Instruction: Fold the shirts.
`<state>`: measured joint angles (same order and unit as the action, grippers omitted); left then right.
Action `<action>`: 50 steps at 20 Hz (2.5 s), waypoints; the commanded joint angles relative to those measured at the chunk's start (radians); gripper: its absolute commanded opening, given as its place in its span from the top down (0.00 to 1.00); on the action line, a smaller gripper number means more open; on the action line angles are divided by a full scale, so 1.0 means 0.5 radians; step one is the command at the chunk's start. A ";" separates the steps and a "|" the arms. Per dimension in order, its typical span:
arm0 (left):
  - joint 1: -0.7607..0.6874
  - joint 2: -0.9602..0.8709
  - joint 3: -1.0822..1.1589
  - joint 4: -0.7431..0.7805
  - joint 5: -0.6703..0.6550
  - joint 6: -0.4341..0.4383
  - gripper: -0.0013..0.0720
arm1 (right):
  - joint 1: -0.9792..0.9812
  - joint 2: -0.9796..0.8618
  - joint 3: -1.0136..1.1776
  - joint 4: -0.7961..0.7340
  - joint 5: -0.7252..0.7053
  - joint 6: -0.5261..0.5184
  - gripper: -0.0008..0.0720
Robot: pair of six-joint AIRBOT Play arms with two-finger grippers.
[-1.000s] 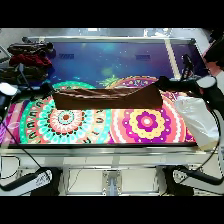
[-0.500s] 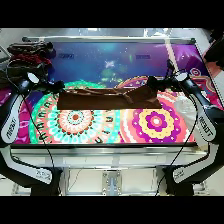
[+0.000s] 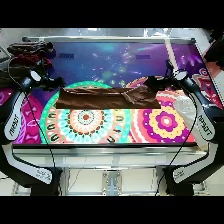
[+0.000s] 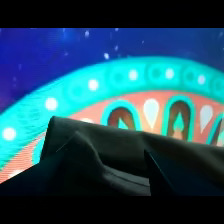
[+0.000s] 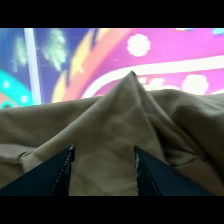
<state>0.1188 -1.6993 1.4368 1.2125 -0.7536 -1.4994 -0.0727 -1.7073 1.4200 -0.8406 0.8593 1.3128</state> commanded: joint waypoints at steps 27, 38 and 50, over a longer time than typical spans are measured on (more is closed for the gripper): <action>-0.932 -0.144 0.826 0.654 -0.569 0.020 0.01 | -0.552 -0.487 0.148 0.310 0.802 -0.298 0.09; -0.932 -0.201 0.822 0.655 -0.640 0.021 0.02 | -0.302 -0.501 0.208 0.569 0.841 -0.367 0.97; -0.954 -0.745 0.822 -0.075 -0.809 0.188 0.97 | -0.013 -0.384 1.188 0.661 1.350 0.067 0.97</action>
<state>-0.3531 -2.0171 1.8473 1.3067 -1.1606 -1.4387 -0.1379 -1.9076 1.8854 -0.5152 1.5101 1.2732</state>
